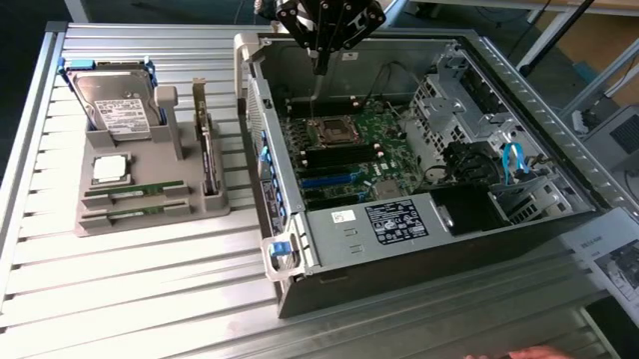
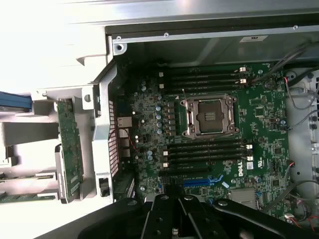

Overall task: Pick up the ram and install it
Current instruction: 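Reach for the ram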

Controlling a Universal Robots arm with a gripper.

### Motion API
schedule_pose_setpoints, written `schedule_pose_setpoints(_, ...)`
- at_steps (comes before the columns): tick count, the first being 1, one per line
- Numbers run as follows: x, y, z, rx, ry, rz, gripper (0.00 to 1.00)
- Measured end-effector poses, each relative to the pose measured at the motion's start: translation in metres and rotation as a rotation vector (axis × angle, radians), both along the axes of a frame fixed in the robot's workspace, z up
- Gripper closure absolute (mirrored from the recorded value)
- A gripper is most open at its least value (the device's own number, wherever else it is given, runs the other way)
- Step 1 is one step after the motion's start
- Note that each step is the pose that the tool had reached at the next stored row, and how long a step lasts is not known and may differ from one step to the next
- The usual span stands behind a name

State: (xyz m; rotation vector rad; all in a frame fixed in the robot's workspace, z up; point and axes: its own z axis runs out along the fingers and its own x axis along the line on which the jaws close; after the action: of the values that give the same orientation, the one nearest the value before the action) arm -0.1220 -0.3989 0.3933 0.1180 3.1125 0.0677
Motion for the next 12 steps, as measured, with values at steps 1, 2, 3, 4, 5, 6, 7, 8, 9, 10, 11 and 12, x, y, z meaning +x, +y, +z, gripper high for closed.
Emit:
schedule_pose_setpoints(1,0.0,0.0,0.0,0.0,0.0,0.0,0.9)
schedule_pose_setpoints(2,0.0,0.0,0.0,0.0,0.0,0.0,0.9)
schedule_pose_setpoints(3,0.0,0.0,0.0,-0.0001,0.0,0.0,0.9)
schedule_pose_setpoints(4,0.0,0.0,0.0,0.0,0.0,0.0,0.9)
schedule_pose_setpoints(5,0.0,0.0,0.0,0.0,0.0,0.0,0.9)
schedule_pose_setpoints(6,0.0,0.0,0.0,0.0,0.0,0.0,0.9)
schedule_pose_setpoints(7,-0.0003,0.0,0.0,0.0,0.0,0.0,0.9)
schedule_pose_setpoints(8,-0.0007,0.0001,0.0,0.0,0.0,0.0,0.9)
schedule_pose_setpoints(9,-0.0012,0.0,0.0,-0.0001,0.0,0.0,0.9)
schedule_pose_setpoints(10,-0.0018,0.0,0.0,0.0,0.0,0.0,0.9)
schedule_pose_setpoints(11,-0.0026,0.0,0.0,0.0001,-0.0001,0.0,0.9)
schedule_pose_setpoints(12,-0.0036,0.0,0.0,-0.0001,0.0001,0.0,0.9)
